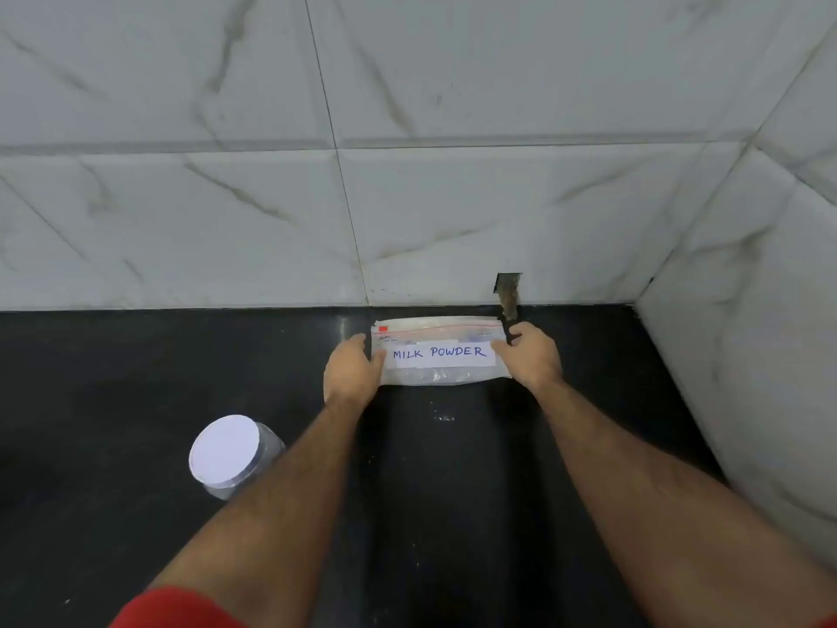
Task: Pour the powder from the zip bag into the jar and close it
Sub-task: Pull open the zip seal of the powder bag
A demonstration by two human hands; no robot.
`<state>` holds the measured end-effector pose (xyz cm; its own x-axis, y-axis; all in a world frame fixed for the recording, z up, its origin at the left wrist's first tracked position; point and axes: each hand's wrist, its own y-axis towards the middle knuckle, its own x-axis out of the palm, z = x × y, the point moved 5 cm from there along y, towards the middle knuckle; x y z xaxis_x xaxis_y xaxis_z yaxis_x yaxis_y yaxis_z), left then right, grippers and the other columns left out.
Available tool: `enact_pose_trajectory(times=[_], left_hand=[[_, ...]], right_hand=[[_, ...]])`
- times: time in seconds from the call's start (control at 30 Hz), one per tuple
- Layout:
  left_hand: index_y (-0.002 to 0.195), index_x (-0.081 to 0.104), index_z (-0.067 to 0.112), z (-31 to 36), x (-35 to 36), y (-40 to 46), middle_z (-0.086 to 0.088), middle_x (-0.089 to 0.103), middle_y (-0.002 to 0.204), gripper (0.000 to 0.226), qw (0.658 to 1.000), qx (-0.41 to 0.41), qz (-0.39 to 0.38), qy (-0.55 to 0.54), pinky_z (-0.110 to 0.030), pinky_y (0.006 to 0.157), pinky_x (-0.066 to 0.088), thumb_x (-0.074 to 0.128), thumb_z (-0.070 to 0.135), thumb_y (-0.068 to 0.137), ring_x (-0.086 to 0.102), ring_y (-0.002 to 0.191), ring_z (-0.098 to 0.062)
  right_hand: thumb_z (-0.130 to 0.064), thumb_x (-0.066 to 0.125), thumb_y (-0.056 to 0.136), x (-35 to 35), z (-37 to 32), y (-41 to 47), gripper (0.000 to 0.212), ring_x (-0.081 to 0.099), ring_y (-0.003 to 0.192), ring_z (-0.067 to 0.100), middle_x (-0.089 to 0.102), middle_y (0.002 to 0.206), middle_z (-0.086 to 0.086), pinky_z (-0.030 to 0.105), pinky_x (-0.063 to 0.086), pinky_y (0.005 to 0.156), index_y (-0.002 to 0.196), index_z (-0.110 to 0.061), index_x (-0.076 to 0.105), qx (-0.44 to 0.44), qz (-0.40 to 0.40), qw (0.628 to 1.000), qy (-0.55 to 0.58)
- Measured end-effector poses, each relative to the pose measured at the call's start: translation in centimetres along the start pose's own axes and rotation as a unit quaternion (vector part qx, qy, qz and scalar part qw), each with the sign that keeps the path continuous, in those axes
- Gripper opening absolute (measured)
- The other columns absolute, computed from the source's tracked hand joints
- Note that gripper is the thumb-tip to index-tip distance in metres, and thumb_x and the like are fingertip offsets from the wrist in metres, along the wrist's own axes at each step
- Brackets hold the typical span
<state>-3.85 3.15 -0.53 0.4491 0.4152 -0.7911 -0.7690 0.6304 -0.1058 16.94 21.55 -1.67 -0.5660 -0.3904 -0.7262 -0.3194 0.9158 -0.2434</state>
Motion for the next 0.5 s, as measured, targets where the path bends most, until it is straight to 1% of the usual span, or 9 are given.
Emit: enact_pose_trajectory(times=[0.07, 0.17, 0.27, 0.3, 0.37, 0.43, 0.5], left_hand=[[0.132, 0.057, 0.006, -0.3, 0.2, 0.8, -0.010, 0.065, 0.129, 0.042, 0.999, -0.039, 0.007, -0.014, -0.036, 0.094, 0.050, 0.058, 0.030, 0.098, 0.063, 0.115, -0.026], [0.125, 0.063, 0.006, -0.8, 0.8, 1.4, -0.011, 0.069, 0.122, 0.035, 0.995, -0.090, 0.001, -0.034, -0.033, 0.088, 0.050, 0.058, 0.027, 0.098, 0.065, 0.109, -0.027], [0.120, 0.069, 0.007, -1.0, 1.1, 1.5, -0.011, 0.071, 0.118, 0.030, 0.992, -0.118, 0.000, -0.050, -0.030, 0.080, 0.047, 0.057, 0.022, 0.097, 0.066, 0.106, -0.027], [0.117, 0.071, 0.008, -1.1, 1.3, 1.6, -0.011, 0.072, 0.116, 0.028, 0.990, -0.128, -0.001, -0.058, -0.029, 0.077, 0.047, 0.056, 0.020, 0.097, 0.066, 0.102, -0.026], [0.113, 0.074, 0.007, -1.3, 1.2, 1.5, -0.011, 0.073, 0.112, 0.025, 0.987, -0.144, 0.003, -0.077, -0.029, 0.074, 0.048, 0.057, 0.016, 0.095, 0.065, 0.094, -0.023], [0.112, 0.074, 0.007, -1.5, 0.8, 1.1, -0.011, 0.073, 0.111, 0.024, 0.983, -0.157, 0.009, -0.095, -0.030, 0.075, 0.049, 0.059, 0.015, 0.095, 0.066, 0.096, -0.025], [0.112, 0.074, 0.008, -1.7, 0.1, 0.7, -0.011, 0.074, 0.111, 0.024, 0.980, -0.162, 0.016, -0.114, -0.031, 0.079, 0.053, 0.061, 0.016, 0.094, 0.067, 0.101, -0.026]], right_hand=[[-0.033, 0.065, 0.094, -0.1, -0.1, 0.6, 0.049, 0.063, 0.118, 0.027, 0.064, 0.134, 0.010, 0.035, 0.053, 0.091, 0.139, -0.014, 0.055, 0.021, 0.012, 1.000, -0.004], [-0.028, 0.065, 0.095, 0.1, 0.0, 1.1, 0.041, 0.064, 0.114, 0.028, 0.066, 0.129, 0.011, 0.033, 0.052, 0.085, 0.132, -0.011, 0.061, 0.042, 0.011, 0.999, -0.007], [-0.025, 0.066, 0.093, 0.6, 0.3, 1.5, 0.025, 0.068, 0.097, 0.024, 0.072, 0.115, 0.009, 0.035, 0.058, 0.083, 0.114, -0.012, 0.070, 0.058, 0.011, 0.998, 0.003], [-0.025, 0.067, 0.093, 0.7, 0.4, 1.5, 0.022, 0.068, 0.092, 0.022, 0.073, 0.111, 0.009, 0.034, 0.058, 0.080, 0.111, -0.012, 0.071, 0.068, 0.009, 0.998, 0.012], [-0.023, 0.069, 0.091, 0.7, 0.4, 1.4, 0.022, 0.065, 0.087, 0.021, 0.073, 0.108, 0.008, 0.032, 0.055, 0.074, 0.110, -0.012, 0.073, 0.081, 0.010, 0.996, 0.031], [-0.021, 0.071, 0.089, 0.7, 0.6, 1.2, 0.022, 0.067, 0.089, 0.022, 0.074, 0.107, 0.008, 0.032, 0.056, 0.076, 0.109, -0.011, 0.074, 0.087, 0.012, 0.994, 0.059], [-0.019, 0.073, 0.087, 0.5, 0.6, 0.8, 0.022, 0.069, 0.093, 0.023, 0.074, 0.106, 0.007, 0.037, 0.059, 0.082, 0.108, -0.012, 0.075, 0.091, 0.017, 0.992, 0.088]])
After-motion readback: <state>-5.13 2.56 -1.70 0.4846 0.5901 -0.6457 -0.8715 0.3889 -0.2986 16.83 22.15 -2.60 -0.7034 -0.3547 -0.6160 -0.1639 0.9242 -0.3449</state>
